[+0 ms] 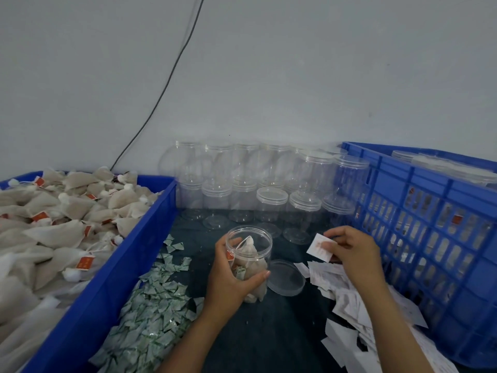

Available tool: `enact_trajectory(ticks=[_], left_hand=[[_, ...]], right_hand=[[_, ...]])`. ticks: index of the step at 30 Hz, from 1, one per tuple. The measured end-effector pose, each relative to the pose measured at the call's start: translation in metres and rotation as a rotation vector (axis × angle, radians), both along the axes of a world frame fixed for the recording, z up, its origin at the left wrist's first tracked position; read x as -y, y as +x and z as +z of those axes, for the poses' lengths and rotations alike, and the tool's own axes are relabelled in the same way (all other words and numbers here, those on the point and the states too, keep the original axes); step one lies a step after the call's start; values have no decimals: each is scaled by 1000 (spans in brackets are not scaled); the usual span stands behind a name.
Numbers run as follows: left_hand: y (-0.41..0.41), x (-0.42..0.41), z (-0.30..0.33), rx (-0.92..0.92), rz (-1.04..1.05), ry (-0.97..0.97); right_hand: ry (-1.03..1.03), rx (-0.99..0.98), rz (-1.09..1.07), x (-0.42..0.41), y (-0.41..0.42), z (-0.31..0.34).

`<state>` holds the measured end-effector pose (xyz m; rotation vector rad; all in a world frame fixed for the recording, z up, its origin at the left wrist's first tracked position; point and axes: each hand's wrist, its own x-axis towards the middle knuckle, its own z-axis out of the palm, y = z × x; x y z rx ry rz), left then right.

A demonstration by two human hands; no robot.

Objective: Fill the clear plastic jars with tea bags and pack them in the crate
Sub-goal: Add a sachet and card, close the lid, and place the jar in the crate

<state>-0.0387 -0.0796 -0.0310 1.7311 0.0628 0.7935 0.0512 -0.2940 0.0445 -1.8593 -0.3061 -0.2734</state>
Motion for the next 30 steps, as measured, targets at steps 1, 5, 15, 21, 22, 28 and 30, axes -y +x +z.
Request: enact_trajectory(ticks=[1,5,15,21,22,28,30], left_hand=[[-1,0,0,-3,-1,-3],[-1,-1,1,-10,-5,-2],[-2,1,3,-5,-22,-35],[-3,1,4,-13,-17,-26],[-3,2,5,-15,-12,-18],[-3,2,2,-27,14,4],[-2,1,0,-35,-11,-6]], right_hand=[[31,20,21,-8,-4,4],[74,73,87,-36,-14,16],[27,185,254,-89,-28,27],[-500,467,310,-99,-33,12],[-521,511,305,-98,-32,9],[-130,234,199,-74,-17,-11],[-280,48,271,-64,-10,-30]])
